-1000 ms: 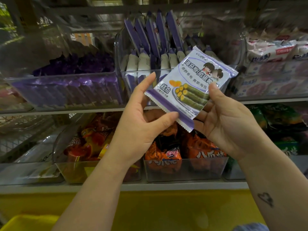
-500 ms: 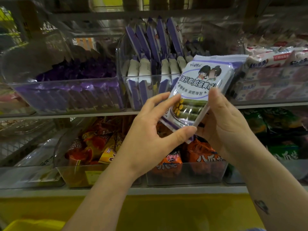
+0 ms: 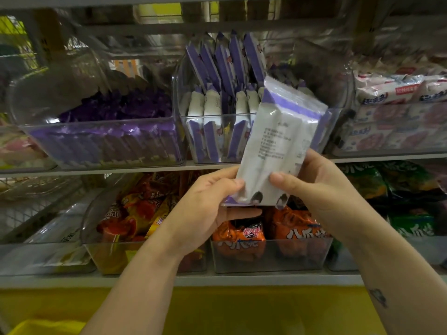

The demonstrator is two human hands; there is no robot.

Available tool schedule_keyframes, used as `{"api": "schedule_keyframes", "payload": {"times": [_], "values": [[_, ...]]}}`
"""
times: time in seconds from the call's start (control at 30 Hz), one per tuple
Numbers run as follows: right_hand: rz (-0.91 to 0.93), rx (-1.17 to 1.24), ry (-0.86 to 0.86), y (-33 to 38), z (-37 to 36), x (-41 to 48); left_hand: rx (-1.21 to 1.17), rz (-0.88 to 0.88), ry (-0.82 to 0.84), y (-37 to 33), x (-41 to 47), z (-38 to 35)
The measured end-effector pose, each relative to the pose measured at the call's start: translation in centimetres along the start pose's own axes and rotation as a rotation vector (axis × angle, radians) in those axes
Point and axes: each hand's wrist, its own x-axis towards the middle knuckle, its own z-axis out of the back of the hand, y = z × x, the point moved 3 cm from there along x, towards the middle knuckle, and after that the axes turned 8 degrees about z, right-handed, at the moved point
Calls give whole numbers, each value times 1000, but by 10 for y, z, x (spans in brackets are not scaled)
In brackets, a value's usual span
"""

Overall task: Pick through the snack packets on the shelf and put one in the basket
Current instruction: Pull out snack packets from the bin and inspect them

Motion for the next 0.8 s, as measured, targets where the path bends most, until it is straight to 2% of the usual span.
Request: {"api": "schedule_keyframes", "payload": {"times": [0.1, 0.23, 0.33, 0.53, 0.6, 0.7, 0.8], "values": [[23, -100, 15, -2, -1, -1, 84, -11, -39, -1, 0, 4], [81, -328, 34, -4, -6, -1, 188, -220, -236, -11, -1, 7], [131, -446, 63, -6, -11, -1, 130, -349, -372, -13, -2, 11], [245, -697, 31, 1, -12, -3, 542, -409, -483, -17, -6, 19], [274, -678, -5, 4, -12, -4, 556, -410, -480, -18, -6, 26], [273, -576, -35, 8, -9, -6, 341, -354, -390, -14, -5, 34], [232, -418, -12, 13, -6, -5, 217, -358, -389, -11, -5, 43]]}}
